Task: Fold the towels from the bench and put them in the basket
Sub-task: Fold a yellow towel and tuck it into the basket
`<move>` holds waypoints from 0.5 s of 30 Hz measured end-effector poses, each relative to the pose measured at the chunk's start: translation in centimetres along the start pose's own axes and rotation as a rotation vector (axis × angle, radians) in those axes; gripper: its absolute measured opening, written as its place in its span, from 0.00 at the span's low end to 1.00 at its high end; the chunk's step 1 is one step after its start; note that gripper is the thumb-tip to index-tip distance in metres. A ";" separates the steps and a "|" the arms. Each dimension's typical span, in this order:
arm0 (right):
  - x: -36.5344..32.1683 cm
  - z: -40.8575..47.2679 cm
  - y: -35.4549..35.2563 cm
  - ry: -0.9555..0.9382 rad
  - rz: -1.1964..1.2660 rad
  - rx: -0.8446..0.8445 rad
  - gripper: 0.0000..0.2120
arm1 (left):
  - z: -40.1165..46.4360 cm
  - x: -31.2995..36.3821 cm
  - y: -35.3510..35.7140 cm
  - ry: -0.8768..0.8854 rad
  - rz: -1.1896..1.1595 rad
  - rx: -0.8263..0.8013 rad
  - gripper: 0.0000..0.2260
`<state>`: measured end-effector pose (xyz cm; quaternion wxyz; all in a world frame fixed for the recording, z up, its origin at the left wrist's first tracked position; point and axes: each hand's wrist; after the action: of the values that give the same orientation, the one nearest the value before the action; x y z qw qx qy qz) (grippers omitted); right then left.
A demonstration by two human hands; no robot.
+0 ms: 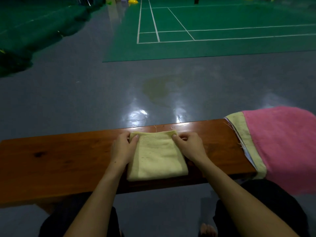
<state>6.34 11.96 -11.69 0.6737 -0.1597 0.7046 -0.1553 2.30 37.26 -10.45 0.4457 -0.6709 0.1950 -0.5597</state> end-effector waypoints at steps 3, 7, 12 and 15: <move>0.7 0.5 0.8 -0.023 -0.249 0.042 0.19 | 0.1 -0.2 0.5 -0.011 0.067 0.044 0.10; 0.3 0.1 0.7 -0.011 -0.475 0.157 0.24 | -0.3 -0.2 0.5 -0.031 0.151 0.079 0.11; -0.7 -1.1 0.3 -0.087 -0.515 0.217 0.21 | -1.6 0.1 -0.8 -0.008 0.207 0.187 0.08; -1.1 -2.5 1.1 -0.406 -0.588 0.257 0.13 | -3.5 0.3 -0.3 0.218 0.243 0.229 0.09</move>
<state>3.83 13.47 -11.03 0.7407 -0.2970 0.4555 -0.3945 -0.93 35.89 -10.08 0.5596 -0.5228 0.2569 -0.5895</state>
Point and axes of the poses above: each hand's wrist, its own z-axis towards the middle knuckle, its own y-axis out of the palm, x = y × z, and after that the axes turned 9 degrees about z, right-handed
